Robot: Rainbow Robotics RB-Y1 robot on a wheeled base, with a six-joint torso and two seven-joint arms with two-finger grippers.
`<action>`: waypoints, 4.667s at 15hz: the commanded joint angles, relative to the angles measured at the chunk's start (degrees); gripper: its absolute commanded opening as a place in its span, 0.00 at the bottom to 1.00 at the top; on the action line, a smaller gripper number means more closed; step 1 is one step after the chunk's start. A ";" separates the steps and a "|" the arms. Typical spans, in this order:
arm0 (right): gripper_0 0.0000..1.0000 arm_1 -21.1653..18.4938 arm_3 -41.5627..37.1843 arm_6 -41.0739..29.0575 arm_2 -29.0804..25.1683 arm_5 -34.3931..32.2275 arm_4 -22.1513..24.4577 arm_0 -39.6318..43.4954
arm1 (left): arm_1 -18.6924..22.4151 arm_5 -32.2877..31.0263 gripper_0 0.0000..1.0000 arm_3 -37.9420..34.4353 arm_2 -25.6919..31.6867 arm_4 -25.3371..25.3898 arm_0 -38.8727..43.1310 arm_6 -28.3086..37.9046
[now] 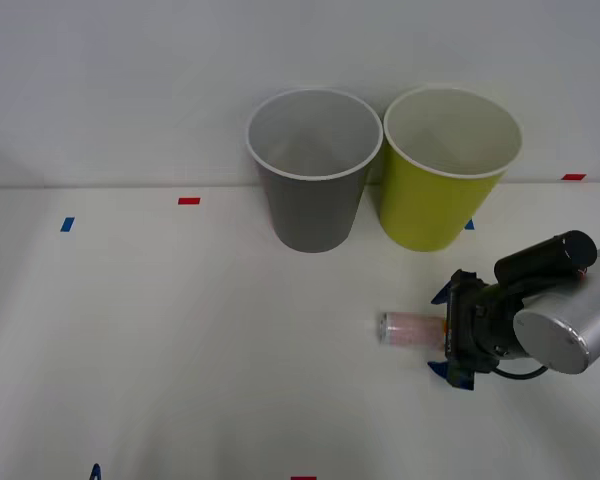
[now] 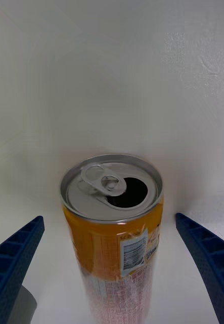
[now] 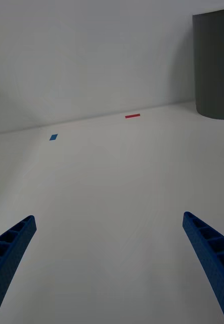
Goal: Put cans in the gray bin and PET bottles in the light green bin.
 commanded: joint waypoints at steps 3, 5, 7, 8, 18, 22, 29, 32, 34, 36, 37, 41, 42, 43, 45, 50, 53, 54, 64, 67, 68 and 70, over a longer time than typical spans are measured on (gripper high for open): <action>0.91 -0.25 0.40 0.05 0.70 -0.01 0.48 -0.07 | 0.00 0.00 1.00 0.00 0.00 0.00 0.00 0.00; 0.89 -0.25 0.49 0.14 0.79 -0.01 0.57 -0.07 | 0.00 0.00 1.00 0.00 0.00 0.00 0.00 0.00; 0.23 -0.25 0.40 0.49 0.79 0.08 0.74 -0.07 | 0.00 0.00 1.00 0.00 0.00 0.00 0.00 0.00; 0.00 -0.16 0.40 0.58 0.88 0.08 0.92 -0.07 | 0.00 0.00 1.00 0.00 0.00 0.00 0.00 0.00; 0.00 0.10 0.49 1.10 2.20 0.16 2.32 -0.07 | 0.00 0.00 1.00 0.00 0.00 0.00 0.00 0.00; 0.00 0.37 -0.48 4.18 1.76 0.25 3.20 0.28 | 0.00 0.00 1.00 0.00 0.00 0.00 0.00 0.00; 0.00 7.75 -12.43 29.14 -11.60 4.73 6.54 9.16 | 0.00 0.00 1.00 0.00 0.00 0.00 0.00 0.00; 0.00 12.85 -19.02 40.13 -15.12 3.06 10.67 14.35 | 0.00 0.00 1.00 0.00 0.00 0.00 0.00 0.00; 0.00 16.80 -21.92 46.81 -16.26 2.36 13.93 16.54 | 0.00 0.00 1.00 0.00 0.00 0.00 0.00 0.00; 0.00 20.58 -24.38 54.19 -16.61 -0.54 17.71 18.56 | 0.00 0.00 1.00 0.00 0.00 0.00 0.00 0.00; 0.00 21.73 -25.44 57.09 -16.79 -2.03 18.76 19.36 | 0.00 0.00 1.00 0.00 0.00 0.00 0.00 0.00; 0.00 25.51 -27.37 73.53 -17.05 -7.40 24.12 20.41 | 0.00 0.00 1.00 0.00 0.00 0.00 0.00 0.00; 0.00 25.94 -27.99 76.51 -17.14 -8.45 24.74 20.41 | 0.00 0.00 1.00 0.00 0.00 0.00 0.00 0.00; 0.00 26.12 -28.78 79.24 -17.23 -8.89 25.26 20.32 | 0.00 0.00 1.00 0.00 0.00 0.00 0.00 0.00; 0.00 26.21 -30.45 84.34 -17.23 -8.89 26.32 20.32 | 0.00 0.00 1.00 0.00 0.00 0.00 0.00 0.00; 0.00 27.26 -31.50 99.01 -17.05 -10.03 28.25 18.65 | 0.00 0.00 1.00 0.00 0.00 0.00 0.00 0.00; 0.00 27.88 -31.76 110.00 -17.76 -11.35 27.90 18.65 | 0.00 0.00 1.00 0.00 0.00 0.00 0.00 0.00; 0.00 28.14 -32.03 112.99 -18.02 -11.35 27.72 18.65 | 0.00 0.00 1.00 0.00 0.00 0.00 0.00 0.00; 0.00 27.79 -36.16 120.46 -17.76 -15.48 29.04 14.96 | 0.00 0.00 1.00 0.00 0.00 0.00 0.00 0.00; 0.00 28.41 -35.46 119.93 -15.30 -15.39 28.08 8.63 | 0.00 0.00 1.00 0.00 0.00 0.00 0.00 0.00; 0.00 29.37 -33.70 119.76 -14.06 -15.39 27.72 6.00 | 0.00 0.00 1.00 0.00 0.00 0.00 0.00 0.00; 0.00 31.57 -28.95 120.28 -12.31 -15.39 27.20 0.46 | 0.00 0.00 1.00 0.00 0.00 0.00 0.00 0.00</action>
